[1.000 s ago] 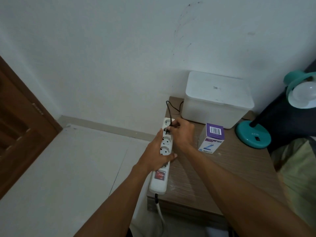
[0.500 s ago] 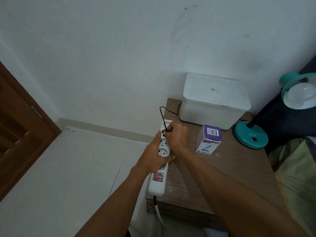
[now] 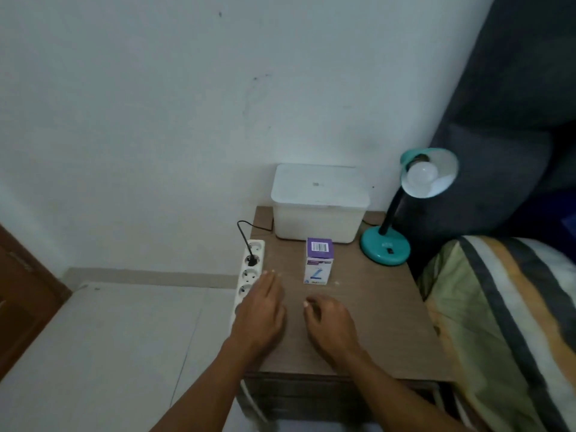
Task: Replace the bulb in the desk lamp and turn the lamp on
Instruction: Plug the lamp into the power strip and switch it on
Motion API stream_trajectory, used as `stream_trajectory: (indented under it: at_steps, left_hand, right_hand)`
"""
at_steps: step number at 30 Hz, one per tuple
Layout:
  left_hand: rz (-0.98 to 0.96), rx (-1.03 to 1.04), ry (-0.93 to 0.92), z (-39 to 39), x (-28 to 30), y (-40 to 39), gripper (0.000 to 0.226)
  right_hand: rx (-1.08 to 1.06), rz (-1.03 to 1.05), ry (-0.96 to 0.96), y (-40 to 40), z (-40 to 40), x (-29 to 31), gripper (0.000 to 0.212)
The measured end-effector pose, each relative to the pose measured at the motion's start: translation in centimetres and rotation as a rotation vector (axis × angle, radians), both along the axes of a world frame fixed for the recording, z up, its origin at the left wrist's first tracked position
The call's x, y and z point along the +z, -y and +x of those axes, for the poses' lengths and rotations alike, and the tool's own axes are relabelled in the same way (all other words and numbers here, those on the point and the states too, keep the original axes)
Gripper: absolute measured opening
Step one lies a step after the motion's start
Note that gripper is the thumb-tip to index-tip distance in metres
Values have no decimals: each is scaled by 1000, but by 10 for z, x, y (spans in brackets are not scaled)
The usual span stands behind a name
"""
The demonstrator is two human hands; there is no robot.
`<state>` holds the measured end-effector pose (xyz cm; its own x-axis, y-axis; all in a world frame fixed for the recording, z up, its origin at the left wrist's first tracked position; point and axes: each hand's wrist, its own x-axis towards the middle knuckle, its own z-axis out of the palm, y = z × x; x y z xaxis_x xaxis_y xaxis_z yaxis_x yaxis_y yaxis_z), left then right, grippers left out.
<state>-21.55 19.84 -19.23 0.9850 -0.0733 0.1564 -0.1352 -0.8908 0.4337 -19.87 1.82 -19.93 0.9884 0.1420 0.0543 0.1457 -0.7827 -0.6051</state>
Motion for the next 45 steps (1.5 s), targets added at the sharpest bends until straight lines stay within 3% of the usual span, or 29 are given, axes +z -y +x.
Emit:
stream_trajectory:
  at_steps: [6,16,24,36,45]
  left_hand:
    - [-42,-296,3,-4,-18,95,53]
    - [-83,-323,-54,100,-32,193,64]
    - [6,-342,-64,159,-48,203,71]
    - [78,-361,-47,164,-54,202,64]
    - [71,-322,22,167,-66,202,75]
  right_hand:
    - [-160,-80,107,95,-1,-11,41]
    - [-159,-206,79,175,83,-20,56]
    - [-80,-222,145,183,136,-35,56]
    - [-76,-225,235,190,139,-44,52]
    - [-99,-200,260,187,139,-44,51]
